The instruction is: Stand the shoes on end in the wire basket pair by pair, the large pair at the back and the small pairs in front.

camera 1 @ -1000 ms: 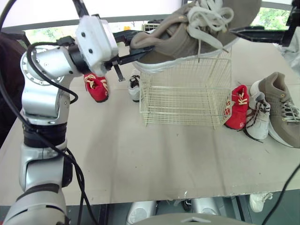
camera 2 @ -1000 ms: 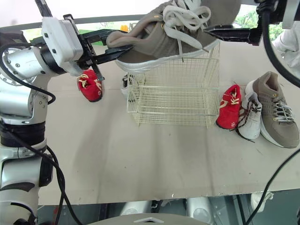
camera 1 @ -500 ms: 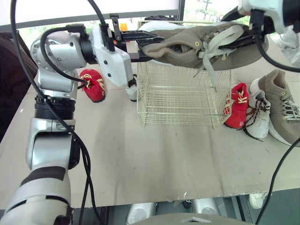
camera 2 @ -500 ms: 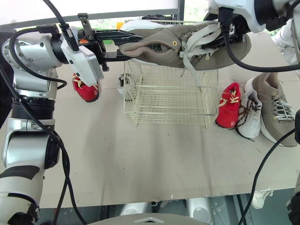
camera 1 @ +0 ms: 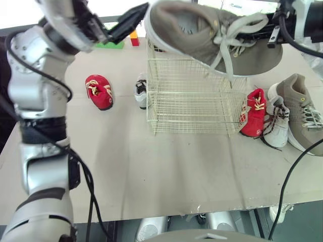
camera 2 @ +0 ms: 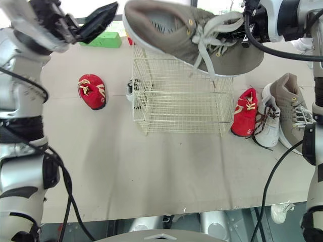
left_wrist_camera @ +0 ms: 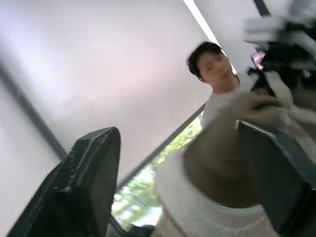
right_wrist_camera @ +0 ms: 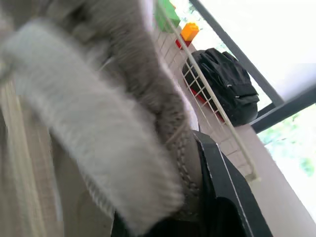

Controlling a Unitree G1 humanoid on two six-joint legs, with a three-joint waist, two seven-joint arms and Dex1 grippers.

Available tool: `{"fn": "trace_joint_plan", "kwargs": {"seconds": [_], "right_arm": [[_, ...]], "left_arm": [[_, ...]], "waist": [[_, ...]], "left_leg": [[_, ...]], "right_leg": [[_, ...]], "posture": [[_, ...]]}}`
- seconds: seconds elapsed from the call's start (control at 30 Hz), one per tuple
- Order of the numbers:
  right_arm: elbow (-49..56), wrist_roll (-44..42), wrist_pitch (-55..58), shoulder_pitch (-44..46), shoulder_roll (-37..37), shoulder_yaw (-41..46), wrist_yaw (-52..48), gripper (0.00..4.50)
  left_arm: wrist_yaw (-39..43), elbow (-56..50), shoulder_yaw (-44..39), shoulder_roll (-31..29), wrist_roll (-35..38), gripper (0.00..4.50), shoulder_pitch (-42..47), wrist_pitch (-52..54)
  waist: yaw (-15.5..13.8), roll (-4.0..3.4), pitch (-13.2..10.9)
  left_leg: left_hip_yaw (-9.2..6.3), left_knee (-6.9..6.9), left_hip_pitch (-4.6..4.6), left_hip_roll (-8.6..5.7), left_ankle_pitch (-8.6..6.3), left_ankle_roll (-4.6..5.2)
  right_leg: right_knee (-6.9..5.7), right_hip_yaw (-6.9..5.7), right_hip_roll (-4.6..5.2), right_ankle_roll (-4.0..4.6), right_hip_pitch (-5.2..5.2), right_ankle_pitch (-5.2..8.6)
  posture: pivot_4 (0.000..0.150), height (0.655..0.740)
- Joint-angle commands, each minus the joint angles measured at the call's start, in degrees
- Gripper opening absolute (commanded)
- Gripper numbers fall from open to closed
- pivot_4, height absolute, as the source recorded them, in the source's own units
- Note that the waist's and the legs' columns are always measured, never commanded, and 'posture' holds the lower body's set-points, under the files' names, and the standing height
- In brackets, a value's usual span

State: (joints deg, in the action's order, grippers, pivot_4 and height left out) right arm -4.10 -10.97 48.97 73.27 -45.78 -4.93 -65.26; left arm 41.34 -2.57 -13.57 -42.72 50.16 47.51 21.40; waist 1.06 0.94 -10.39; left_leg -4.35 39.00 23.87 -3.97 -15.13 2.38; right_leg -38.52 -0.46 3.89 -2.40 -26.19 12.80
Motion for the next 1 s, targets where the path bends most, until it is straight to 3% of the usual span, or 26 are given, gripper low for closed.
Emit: {"fn": "trace_joint_plan", "kwargs": {"seconds": [0.03, 0.17, 0.37, 0.5, 0.63, 0.87, 1.0], "right_arm": [[8.74, -5.13, 7.80, 0.38, 3.51, 9.23, 8.62, 0.00], [19.90, -11.09, 15.76, -3.50, 8.75, 13.81, 14.62, 0.00], [27.08, -15.22, 19.85, -8.18, 12.95, 14.75, 21.56, 0.00], [29.53, -17.31, 21.06, -10.67, 13.58, 15.11, 24.37, 0.00], [30.24, -18.65, 22.42, -12.14, 13.33, 16.32, 27.33, 0.00], [29.87, -22.57, 24.75, -12.46, 12.30, 18.51, 29.37, 0.00], [31.33, -27.46, 26.66, -12.50, 13.15, 20.40, 29.07, 0.00]], "left_arm": [[-12.78, -6.80, -4.61, 2.65, 11.23, 4.17, -4.08, 12.56], [-24.72, -13.59, -3.25, 9.28, 21.51, 4.17, -10.40, 21.07], [-26.90, -15.98, 0.48, 16.16, 28.21, 4.17, -9.77, 25.10], [-24.22, -14.34, 0.55, 16.49, 28.62, 4.17, -8.01, 26.45], [-19.30, -14.00, -1.85, 14.58, 36.61, 4.17, -8.16, 30.42], [-15.97, -11.31, -3.05, 12.96, 40.94, 4.17, -7.73, 31.97], [-17.37, -10.45, -0.79, 13.97, 34.91, 4.17, -6.86, 30.27]], "waist": [[-0.19, 0.00, 0.00], [-0.97, 0.08, 0.04], [-1.30, 0.11, 0.06], [-0.92, 0.10, 0.07], [-0.02, 0.09, 0.07], [-0.25, 0.06, 0.09], [-0.40, 0.06, 0.09]], "left_leg": [[0.00, 0.08, 0.00, 0.00, 0.00, 0.00], [-0.08, 0.32, -0.02, -0.06, 0.00, -0.01], [-0.08, 0.40, -0.05, -0.13, 0.01, -0.01], [-0.04, 0.38, -0.09, -0.14, 0.01, -0.02], [-0.01, 0.37, -0.11, -0.13, 0.01, -0.02], [0.01, 0.36, -0.14, -0.11, 0.01, -0.01], [0.01, 0.36, -0.13, -0.12, 0.01, -0.01]], "right_leg": [[-0.07, -0.01, 0.00, 0.00, 0.00, 0.00], [-0.22, -0.05, 0.06, 0.00, 0.11, 0.00], [-0.27, -0.06, 0.10, 0.00, 0.17, -0.01], [-0.29, -0.03, 0.09, 0.01, 0.17, 0.00], [-0.30, 0.01, 0.08, 0.01, 0.17, 0.00], [-0.29, 0.03, 0.07, 0.01, 0.18, 0.00], [-0.28, 0.03, 0.07, 0.01, 0.19, 0.00]], "posture": [[0.150, 0.7400], [0.150, 0.7400], [0.150, 0.7400], [0.150, 0.7400], [0.150, 0.7400], [0.150, 0.7400], [0.150, 0.7400]]}}
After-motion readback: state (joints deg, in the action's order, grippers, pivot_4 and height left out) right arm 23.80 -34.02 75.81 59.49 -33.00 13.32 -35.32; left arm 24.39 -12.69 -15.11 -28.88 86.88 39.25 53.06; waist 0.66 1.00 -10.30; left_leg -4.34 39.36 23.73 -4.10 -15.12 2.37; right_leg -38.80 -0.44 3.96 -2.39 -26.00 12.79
